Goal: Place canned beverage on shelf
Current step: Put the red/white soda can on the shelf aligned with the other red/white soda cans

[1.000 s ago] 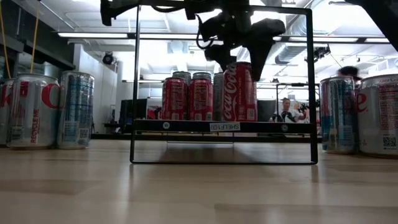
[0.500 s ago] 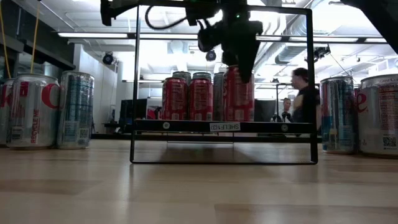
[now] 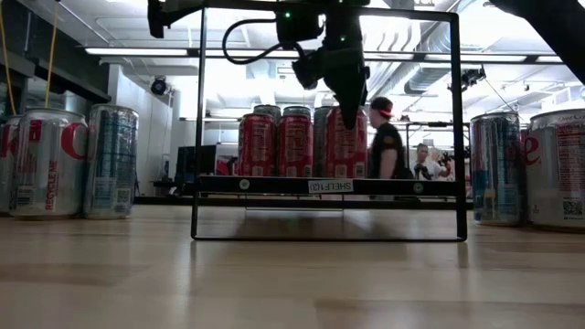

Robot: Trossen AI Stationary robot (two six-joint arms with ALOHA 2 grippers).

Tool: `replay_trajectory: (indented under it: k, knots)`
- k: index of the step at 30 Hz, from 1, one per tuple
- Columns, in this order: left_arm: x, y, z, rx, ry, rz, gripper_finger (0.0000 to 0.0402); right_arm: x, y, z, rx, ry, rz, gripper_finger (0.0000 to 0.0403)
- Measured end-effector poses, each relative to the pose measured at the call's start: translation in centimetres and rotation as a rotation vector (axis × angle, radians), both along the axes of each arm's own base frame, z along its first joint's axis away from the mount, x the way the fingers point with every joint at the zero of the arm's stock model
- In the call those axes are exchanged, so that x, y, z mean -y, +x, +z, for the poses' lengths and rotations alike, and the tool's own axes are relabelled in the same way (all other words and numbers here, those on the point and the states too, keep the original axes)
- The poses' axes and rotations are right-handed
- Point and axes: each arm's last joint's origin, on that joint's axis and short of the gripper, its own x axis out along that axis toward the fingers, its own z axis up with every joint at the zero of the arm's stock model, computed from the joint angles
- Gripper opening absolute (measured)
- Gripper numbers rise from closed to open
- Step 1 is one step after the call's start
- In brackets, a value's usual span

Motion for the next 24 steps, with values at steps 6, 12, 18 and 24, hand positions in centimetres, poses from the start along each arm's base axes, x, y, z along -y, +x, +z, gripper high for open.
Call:
replay_trajectory:
  k: [6,12,18,24]
  knots:
    - [0.0,0.0,0.0,0.0,0.0,0.0,0.036,0.1,0.3,-0.1,0.031,0.008,0.043,0.0324]
    - [0.0,0.0,0.0,0.0,0.0,0.0,0.036,0.1,0.3,-0.1,0.028,0.01,0.063,0.0328]
    - [0.0,0.0,0.0,0.0,0.0,0.0,0.036,0.2,0.5,1.4,0.06,-0.032,0.108,0.0329]
    - [0.0,0.0,0.0,-0.001,0.0,0.0,0.036,0.7,0.5,3.4,0.12,-0.057,0.132,0.033]
